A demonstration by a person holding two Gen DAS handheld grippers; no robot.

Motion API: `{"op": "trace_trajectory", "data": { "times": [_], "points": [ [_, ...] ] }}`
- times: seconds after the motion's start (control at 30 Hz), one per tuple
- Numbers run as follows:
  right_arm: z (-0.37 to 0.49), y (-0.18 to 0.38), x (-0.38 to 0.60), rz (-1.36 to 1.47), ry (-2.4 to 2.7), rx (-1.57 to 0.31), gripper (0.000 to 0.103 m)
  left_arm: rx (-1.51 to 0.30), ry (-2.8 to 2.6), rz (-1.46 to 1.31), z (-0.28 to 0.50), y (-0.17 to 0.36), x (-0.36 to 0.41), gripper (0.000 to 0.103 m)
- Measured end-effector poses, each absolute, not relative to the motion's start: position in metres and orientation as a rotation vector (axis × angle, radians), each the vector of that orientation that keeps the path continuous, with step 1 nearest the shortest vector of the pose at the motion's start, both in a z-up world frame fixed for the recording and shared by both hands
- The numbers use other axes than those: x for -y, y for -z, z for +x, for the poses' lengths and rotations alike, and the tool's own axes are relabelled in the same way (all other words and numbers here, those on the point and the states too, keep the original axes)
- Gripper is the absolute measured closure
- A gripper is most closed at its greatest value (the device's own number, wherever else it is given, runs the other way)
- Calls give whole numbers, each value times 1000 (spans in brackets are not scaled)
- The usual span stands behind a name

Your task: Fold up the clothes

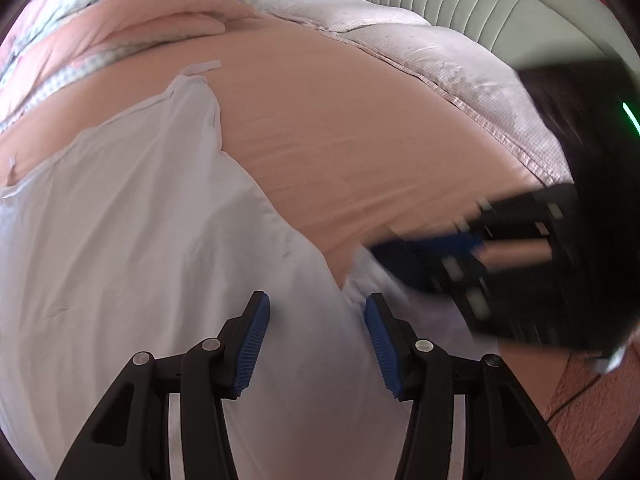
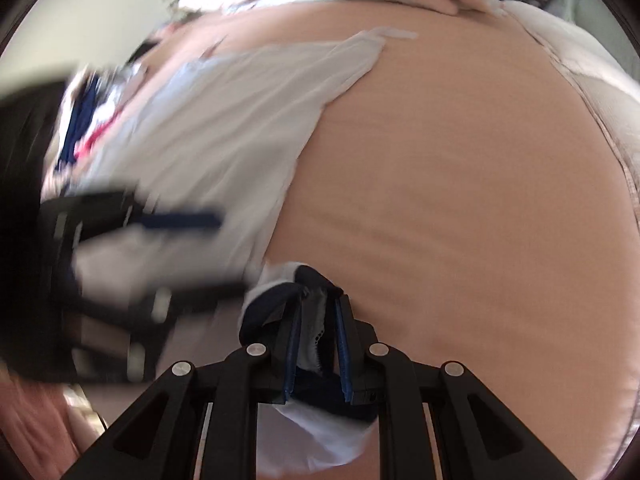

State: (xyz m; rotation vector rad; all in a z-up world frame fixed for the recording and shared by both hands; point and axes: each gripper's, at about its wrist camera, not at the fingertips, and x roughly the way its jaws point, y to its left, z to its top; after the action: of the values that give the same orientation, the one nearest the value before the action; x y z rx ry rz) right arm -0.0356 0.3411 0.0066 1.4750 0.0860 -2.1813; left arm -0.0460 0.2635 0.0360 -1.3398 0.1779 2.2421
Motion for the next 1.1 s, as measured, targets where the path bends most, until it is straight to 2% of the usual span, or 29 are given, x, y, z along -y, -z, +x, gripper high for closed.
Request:
{"op": "trace_trajectory", "data": {
  "times": [0.27, 0.43, 0.57, 0.63, 0.67, 0.73, 0.8, 0.87, 0.93, 1.03, 1.07, 1.1],
  "points": [
    [-55, -13, -402, 1522, 2362, 288, 88, -204, -2234, -1282, -53, -35, -283, 56],
    [-23, -24, -404, 1480, 2336, 295, 87, -343, -2290, -1320, -72, -27, -289, 56],
    [-11, -7, -386, 1590, 2297, 180, 85, -382, -2299, -1283, -77, -34, -293, 56],
    [-5, 1, -385, 1658, 2311, 97, 88, -445, -2324, -1231, -66, -47, -283, 56],
    [-3, -4, -392, 1662, 2353, 121, 82, -473, -2340, -1194, -58, -55, -274, 56],
    [5, -13, -413, 1663, 2492, 154, 82, -444, -2339, -1185, -46, -64, -256, 56],
    [12, -17, -427, 1647, 2520, 270, 81, -354, -2309, -1205, -37, -64, -247, 56],
    [20, -19, -430, 1600, 2452, 476, 81, -320, -2288, -1203, -29, -57, -252, 56],
    [28, -18, -417, 1564, 2363, 550, 81, -295, -2269, -1197, -21, -49, -259, 56],
    [35, -5, -384, 1669, 2311, 375, 81, -304, -2334, -1238, -5, -34, -252, 56],
    [38, -1, -380, 1686, 2330, 284, 91, -332, -2355, -1252, 2, -30, -249, 56],
    [41, 2, -378, 1699, 2352, 188, 91, -328, -2361, -1257, 9, -30, -242, 56]
  ]
}}
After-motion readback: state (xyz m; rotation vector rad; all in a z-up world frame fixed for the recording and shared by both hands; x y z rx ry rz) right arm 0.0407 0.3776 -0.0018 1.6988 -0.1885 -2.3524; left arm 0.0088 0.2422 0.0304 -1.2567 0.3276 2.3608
